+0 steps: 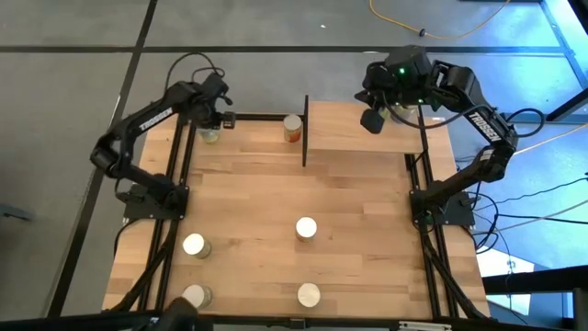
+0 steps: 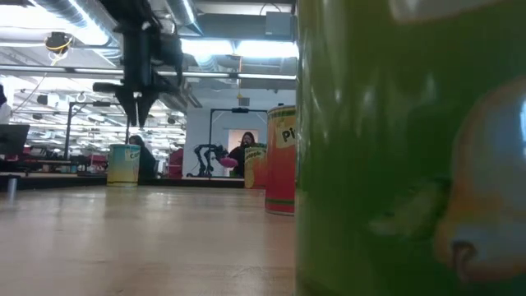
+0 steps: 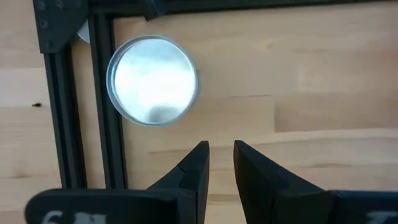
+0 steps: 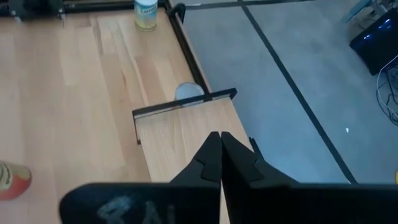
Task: Pick and place cans onto a shelf
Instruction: Put the canned carrots on the shelf
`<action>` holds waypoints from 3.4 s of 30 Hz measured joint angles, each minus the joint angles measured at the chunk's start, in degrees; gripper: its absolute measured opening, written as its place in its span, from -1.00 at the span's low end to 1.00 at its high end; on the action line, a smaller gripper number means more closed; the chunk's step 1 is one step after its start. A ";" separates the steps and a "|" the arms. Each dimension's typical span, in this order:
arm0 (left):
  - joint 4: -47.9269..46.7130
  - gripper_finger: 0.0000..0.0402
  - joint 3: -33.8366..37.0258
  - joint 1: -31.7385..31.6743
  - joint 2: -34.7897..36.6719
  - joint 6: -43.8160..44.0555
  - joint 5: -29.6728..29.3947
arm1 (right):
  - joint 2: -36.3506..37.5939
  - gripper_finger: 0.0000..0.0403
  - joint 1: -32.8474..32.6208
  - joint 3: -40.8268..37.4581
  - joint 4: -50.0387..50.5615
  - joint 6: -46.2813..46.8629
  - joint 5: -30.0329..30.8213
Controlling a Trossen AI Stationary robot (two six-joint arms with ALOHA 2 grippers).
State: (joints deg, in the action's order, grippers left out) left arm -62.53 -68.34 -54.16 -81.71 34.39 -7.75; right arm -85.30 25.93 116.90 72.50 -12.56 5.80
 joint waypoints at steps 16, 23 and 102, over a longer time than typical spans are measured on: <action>1.46 -0.67 0.00 -0.91 -7.14 -1.41 -7.69 | 0.00 -1.00 0.00 -0.02 1.87 -0.15 0.02; 1.97 -0.67 0.00 -2.95 -7.17 -1.97 -4.63 | -0.02 -1.00 0.00 -0.02 2.33 0.00 0.00; -10.92 -1.00 -20.50 38.17 -9.85 -19.56 -1.94 | -0.04 -1.00 0.01 -0.04 2.06 -1.42 0.13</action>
State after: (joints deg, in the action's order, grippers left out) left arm -73.45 -88.84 -15.99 -91.57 14.83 -9.69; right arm -85.34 25.95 116.86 74.56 -13.98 5.93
